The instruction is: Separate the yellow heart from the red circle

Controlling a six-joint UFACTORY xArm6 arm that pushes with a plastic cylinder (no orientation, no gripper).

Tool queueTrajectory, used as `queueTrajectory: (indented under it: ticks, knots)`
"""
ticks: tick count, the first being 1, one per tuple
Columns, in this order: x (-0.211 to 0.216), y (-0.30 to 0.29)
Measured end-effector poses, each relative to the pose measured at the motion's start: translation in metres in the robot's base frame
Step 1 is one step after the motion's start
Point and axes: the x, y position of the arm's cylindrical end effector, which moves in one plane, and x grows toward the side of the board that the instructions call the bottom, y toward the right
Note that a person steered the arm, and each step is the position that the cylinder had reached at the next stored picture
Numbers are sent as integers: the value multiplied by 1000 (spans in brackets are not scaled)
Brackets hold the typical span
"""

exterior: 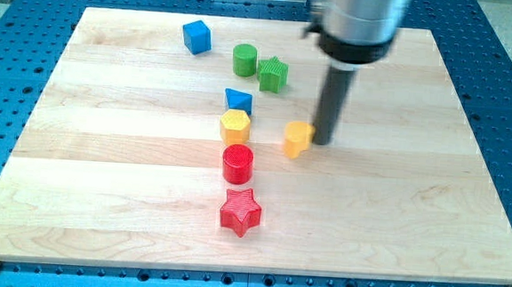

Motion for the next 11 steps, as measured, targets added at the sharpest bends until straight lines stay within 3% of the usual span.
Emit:
queueTrajectory:
  ticks: [1,2,3,4,5,7,9,11]
  knots:
    - [1,-77]
    - [14,-75]
    - [-3,-64]
    - [45,-41]
    - [54,-82]
    - [26,-115]
    - [69,-139]
    - [74,-140]
